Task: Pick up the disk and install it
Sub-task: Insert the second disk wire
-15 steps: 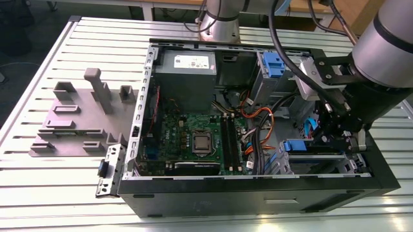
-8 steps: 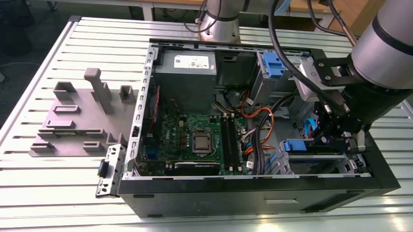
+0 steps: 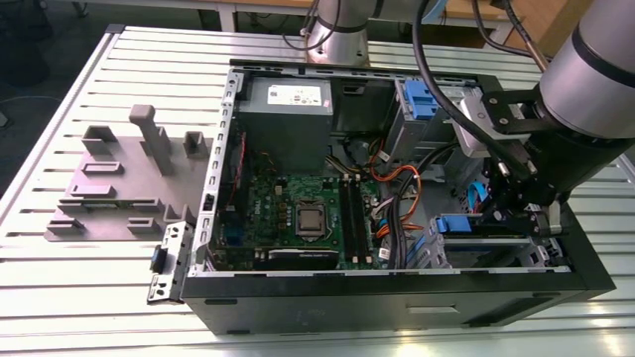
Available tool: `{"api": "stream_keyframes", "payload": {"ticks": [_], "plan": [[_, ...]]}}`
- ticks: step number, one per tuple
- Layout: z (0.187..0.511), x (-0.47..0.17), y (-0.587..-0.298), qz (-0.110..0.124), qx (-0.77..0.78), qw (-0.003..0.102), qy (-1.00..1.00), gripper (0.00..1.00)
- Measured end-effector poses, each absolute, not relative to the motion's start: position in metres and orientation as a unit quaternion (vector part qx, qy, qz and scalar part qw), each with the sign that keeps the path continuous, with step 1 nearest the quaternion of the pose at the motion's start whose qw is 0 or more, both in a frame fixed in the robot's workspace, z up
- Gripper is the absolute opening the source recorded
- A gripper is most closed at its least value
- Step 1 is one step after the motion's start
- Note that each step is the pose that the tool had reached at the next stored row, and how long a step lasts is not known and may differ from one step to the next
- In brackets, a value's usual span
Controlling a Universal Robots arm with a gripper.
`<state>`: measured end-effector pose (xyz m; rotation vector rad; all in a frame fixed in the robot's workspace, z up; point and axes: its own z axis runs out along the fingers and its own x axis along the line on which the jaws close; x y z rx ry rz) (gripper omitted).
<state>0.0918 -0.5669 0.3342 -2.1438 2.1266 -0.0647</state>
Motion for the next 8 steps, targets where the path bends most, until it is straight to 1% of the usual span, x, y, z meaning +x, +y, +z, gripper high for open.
{"api": "stream_keyframes", "payload": {"ticks": [8], "plan": [[0.3337, 0.0919, -0.5669, -0.022, -0.706, 0.060, 0.705, 0.16]]}}
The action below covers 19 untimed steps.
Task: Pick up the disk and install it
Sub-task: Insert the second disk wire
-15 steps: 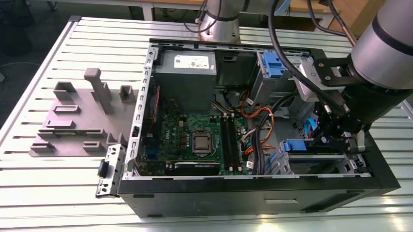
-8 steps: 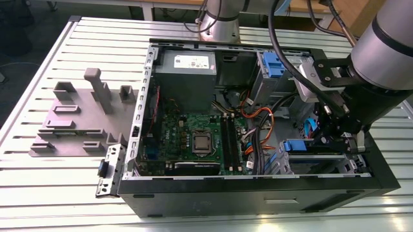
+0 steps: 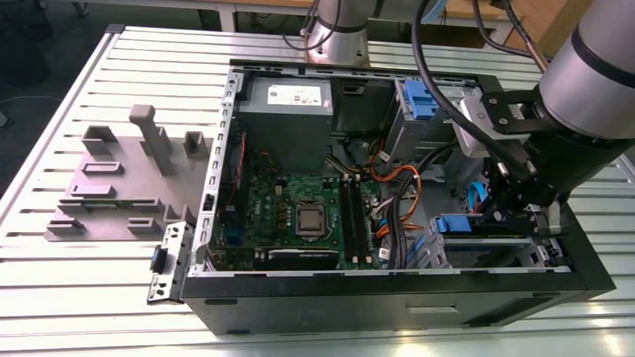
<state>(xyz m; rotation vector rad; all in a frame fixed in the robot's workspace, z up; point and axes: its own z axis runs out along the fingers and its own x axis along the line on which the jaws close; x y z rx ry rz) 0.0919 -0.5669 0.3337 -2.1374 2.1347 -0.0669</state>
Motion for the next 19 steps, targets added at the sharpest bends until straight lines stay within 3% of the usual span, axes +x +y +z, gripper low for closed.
{"api": "stream_keyframes", "payload": {"ticks": [19], "plan": [[0.3256, 0.0918, -0.5675, -0.021, -0.704, 0.061, 0.707, 0.16]]}}
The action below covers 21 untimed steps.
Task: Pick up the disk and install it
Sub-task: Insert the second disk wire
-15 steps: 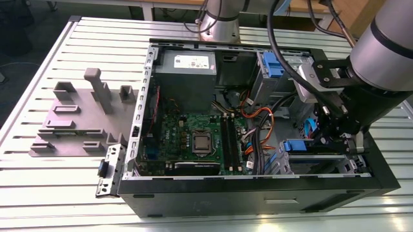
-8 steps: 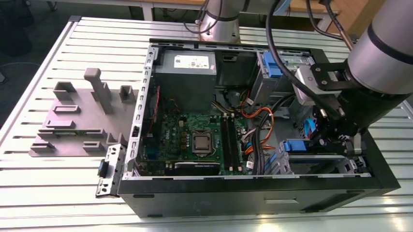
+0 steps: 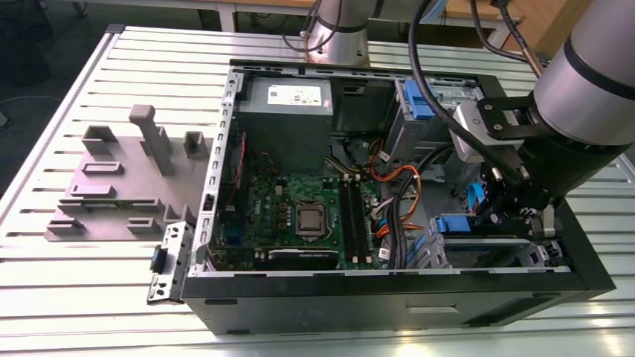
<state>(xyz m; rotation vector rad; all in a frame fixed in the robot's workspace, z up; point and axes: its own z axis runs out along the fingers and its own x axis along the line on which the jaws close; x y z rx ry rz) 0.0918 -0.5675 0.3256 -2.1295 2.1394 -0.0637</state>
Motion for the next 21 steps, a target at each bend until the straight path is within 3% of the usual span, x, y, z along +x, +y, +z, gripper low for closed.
{"api": "stream_keyframes", "payload": {"ticks": [7, 8, 21], "plan": [[0.324, 0.092, -0.567, -0.020, -0.704, 0.062, 0.707, 0.17], [0.325, 0.092, -0.567, -0.021, -0.704, 0.062, 0.707, 0.23], [0.347, 0.092, -0.567, -0.021, -0.704, 0.061, 0.707, 0.23]]}}
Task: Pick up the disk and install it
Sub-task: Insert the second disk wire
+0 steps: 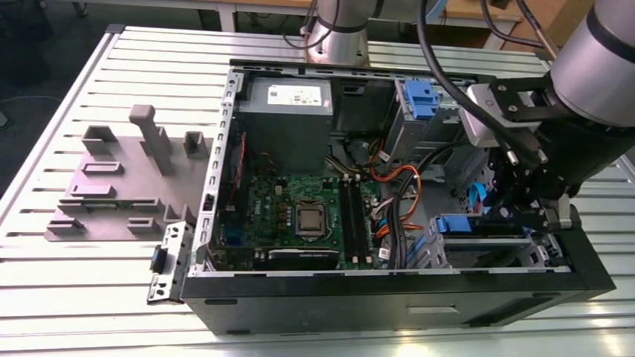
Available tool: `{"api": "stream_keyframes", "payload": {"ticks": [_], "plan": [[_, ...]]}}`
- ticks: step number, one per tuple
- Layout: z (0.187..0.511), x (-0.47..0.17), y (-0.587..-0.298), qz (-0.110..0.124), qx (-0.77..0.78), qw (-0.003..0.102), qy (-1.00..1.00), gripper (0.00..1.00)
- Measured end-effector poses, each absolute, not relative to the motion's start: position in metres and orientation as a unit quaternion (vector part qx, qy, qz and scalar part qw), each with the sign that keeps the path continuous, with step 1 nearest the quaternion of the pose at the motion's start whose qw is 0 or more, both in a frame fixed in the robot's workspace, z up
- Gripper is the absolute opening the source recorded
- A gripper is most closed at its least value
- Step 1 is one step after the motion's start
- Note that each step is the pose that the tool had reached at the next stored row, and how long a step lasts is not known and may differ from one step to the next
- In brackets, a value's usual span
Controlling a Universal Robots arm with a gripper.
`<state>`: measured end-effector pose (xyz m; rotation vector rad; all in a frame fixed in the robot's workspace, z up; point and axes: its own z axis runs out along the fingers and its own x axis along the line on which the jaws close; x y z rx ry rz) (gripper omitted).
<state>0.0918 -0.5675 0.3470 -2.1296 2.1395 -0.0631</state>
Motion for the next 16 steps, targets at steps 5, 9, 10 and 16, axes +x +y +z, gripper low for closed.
{"api": "stream_keyframes", "payload": {"ticks": [5, 9, 10, 16], "plan": [[0.3483, 0.0919, -0.5675, -0.020, -0.704, 0.061, 0.707, 0.15], [0.3484, 0.0919, -0.5675, -0.020, -0.704, 0.061, 0.707, 0.11], [0.3484, 0.0919, -0.5675, -0.020, -0.704, 0.061, 0.707, 0.11], [0.3483, 0.0919, -0.5675, -0.020, -0.704, 0.061, 0.707, 0.11]]}}
